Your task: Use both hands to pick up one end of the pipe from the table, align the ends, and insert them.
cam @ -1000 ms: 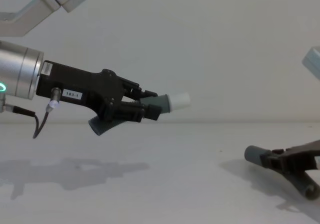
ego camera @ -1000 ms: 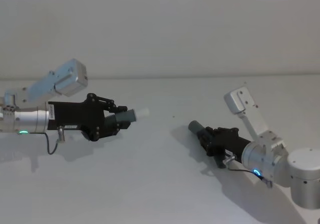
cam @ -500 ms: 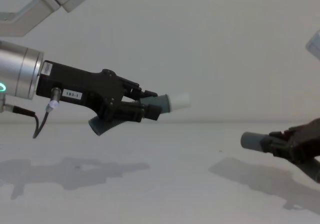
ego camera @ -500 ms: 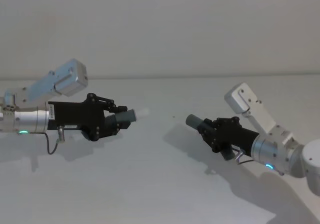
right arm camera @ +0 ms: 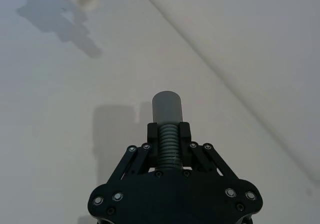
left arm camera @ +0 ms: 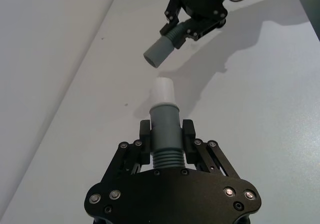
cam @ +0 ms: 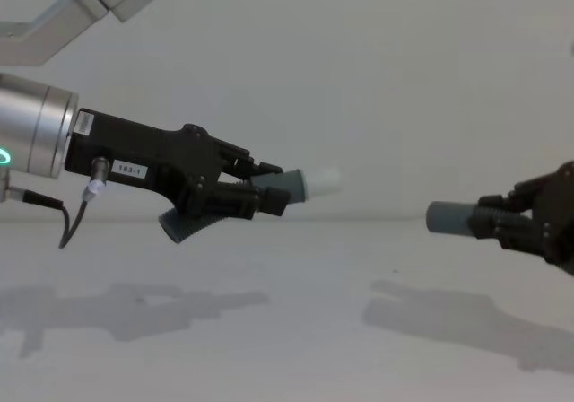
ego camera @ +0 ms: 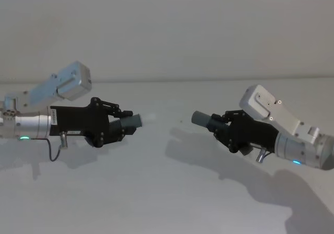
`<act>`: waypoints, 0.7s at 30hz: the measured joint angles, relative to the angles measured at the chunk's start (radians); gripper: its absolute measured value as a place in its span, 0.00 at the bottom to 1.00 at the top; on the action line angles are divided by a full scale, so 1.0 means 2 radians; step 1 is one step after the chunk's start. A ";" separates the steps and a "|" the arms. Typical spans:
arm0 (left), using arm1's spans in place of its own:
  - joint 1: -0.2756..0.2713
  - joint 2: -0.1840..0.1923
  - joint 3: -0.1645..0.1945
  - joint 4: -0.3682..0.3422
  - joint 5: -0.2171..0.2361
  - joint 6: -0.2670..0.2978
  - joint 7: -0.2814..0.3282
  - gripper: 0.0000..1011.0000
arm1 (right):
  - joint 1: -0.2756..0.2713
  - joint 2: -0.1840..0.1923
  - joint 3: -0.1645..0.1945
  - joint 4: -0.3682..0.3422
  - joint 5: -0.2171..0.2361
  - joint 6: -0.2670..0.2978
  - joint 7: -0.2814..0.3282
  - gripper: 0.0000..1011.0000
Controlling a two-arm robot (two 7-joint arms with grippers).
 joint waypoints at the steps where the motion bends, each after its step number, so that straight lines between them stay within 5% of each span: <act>1: 0.000 0.000 0.000 0.000 0.000 0.000 0.000 0.34 | 0.005 0.005 -0.003 0.002 -0.003 -0.015 0.007 0.22; 21: 0.000 0.000 0.000 0.000 0.000 0.000 0.000 0.34 | 0.078 0.034 -0.039 0.054 -0.031 -0.201 0.089 0.22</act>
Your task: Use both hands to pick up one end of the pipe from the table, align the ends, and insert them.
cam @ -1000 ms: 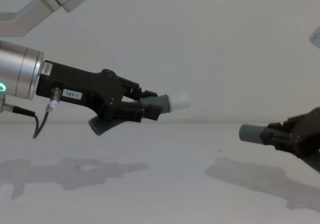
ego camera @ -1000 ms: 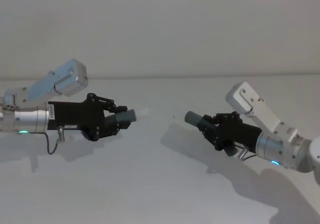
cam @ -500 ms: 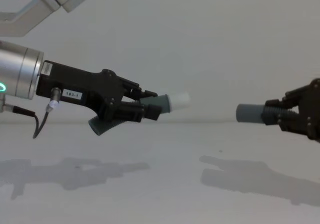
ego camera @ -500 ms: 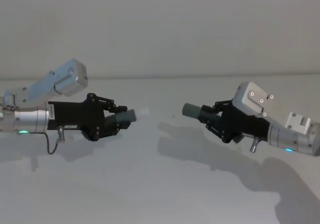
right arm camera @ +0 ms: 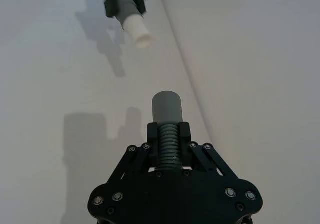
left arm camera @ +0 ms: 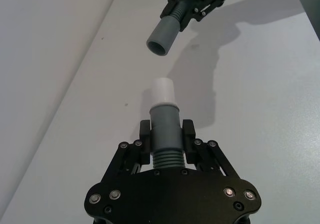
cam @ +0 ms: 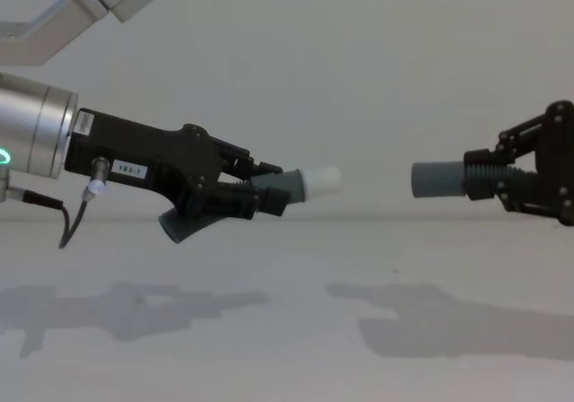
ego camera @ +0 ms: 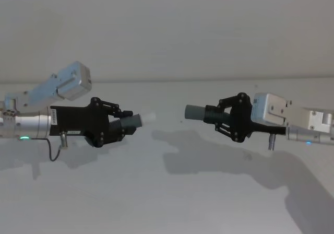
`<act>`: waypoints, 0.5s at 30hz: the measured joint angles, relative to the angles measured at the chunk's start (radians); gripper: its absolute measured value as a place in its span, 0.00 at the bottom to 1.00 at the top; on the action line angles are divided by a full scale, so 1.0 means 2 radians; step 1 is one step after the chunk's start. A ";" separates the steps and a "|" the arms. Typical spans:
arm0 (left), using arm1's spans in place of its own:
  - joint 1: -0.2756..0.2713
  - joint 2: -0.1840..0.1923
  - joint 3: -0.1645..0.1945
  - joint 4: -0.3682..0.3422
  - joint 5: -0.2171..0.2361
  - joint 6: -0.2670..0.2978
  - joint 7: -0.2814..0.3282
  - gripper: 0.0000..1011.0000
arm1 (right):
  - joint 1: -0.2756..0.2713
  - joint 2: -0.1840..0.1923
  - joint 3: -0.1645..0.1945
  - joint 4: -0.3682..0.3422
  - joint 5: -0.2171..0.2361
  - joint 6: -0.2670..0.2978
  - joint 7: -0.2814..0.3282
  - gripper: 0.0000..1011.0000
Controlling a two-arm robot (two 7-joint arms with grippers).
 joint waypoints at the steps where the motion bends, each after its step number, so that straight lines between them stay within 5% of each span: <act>1: 0.000 0.000 0.000 0.000 0.000 0.000 0.000 0.34 | 0.007 0.000 -0.003 0.006 -0.002 -0.014 0.006 0.22; 15: 0.000 0.000 0.000 0.000 0.000 0.000 0.000 0.34 | 0.086 -0.020 -0.042 0.089 -0.010 -0.155 0.075 0.22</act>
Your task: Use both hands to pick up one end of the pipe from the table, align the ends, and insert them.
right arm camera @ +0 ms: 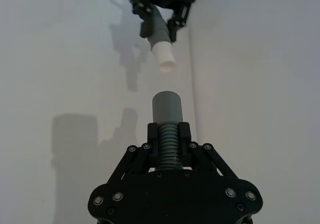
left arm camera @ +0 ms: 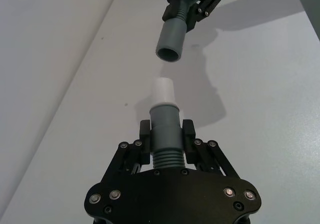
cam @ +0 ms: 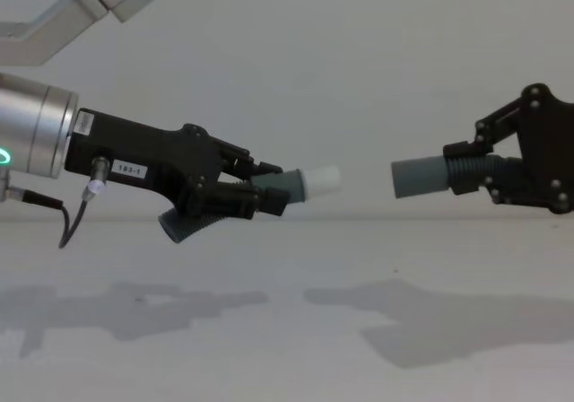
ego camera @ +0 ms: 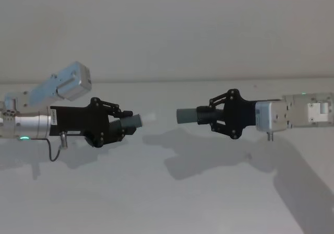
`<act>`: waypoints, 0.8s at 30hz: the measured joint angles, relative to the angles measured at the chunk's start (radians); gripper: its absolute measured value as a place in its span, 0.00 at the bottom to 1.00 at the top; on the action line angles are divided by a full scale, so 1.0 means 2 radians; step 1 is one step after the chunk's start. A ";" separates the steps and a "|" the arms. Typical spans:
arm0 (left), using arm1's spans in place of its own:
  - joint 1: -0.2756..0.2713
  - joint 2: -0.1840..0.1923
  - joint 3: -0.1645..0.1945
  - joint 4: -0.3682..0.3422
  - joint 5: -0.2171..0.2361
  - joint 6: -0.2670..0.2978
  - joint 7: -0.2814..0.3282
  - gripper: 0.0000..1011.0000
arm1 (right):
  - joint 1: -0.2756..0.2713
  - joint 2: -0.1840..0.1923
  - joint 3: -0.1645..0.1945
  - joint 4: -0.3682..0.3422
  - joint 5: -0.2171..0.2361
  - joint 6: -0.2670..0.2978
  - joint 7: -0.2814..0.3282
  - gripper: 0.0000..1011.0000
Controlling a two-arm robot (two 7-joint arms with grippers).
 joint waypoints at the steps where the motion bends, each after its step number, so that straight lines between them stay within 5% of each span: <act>1: 0.000 0.000 0.000 0.000 0.000 0.000 0.000 0.34 | 0.011 -0.005 -0.005 0.012 0.000 -0.014 0.009 0.22; 11: 0.000 0.000 0.000 0.000 0.000 0.000 0.000 0.34 | 0.065 -0.038 -0.030 0.087 0.006 -0.094 0.051 0.22; 24: 0.000 0.000 0.000 0.000 0.000 0.000 0.000 0.34 | 0.102 -0.067 -0.047 0.145 0.010 -0.129 0.068 0.22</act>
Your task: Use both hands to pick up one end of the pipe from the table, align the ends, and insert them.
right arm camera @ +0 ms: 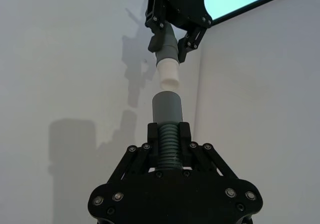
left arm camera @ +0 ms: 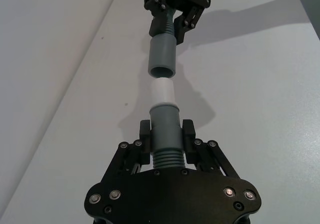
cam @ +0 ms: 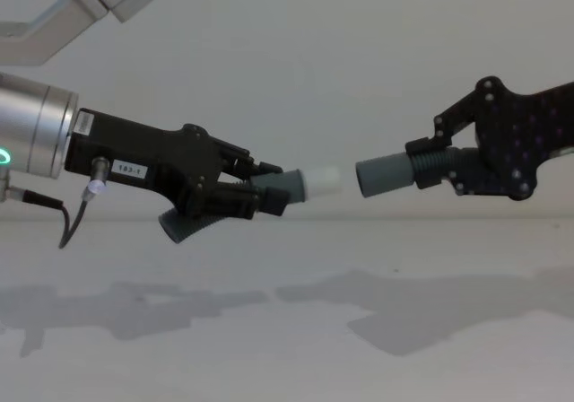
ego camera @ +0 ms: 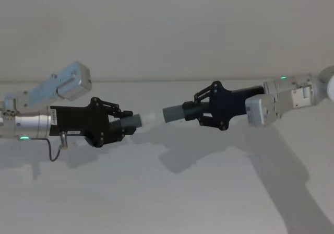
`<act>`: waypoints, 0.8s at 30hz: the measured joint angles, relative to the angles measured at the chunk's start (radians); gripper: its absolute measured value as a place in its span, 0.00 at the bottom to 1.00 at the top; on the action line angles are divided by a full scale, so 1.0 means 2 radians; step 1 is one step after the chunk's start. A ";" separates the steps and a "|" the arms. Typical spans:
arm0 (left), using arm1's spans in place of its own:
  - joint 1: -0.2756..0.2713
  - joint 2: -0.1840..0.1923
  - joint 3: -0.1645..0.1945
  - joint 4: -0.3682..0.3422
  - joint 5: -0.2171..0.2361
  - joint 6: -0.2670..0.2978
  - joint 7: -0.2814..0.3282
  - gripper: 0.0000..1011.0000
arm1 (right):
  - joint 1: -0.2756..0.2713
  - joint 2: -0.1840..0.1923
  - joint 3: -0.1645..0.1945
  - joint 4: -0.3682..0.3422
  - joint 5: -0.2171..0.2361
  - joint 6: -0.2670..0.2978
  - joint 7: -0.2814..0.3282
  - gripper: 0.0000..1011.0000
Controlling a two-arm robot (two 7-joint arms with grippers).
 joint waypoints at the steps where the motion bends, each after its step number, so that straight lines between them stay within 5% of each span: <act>1: 0.000 0.000 0.000 0.000 0.000 0.000 0.000 0.34 | 0.001 -0.001 -0.001 0.002 0.000 -0.001 0.001 0.22; 24: 0.000 0.000 0.000 0.000 0.000 0.000 0.000 0.34 | 0.023 -0.025 -0.016 0.045 0.022 -0.016 0.017 0.22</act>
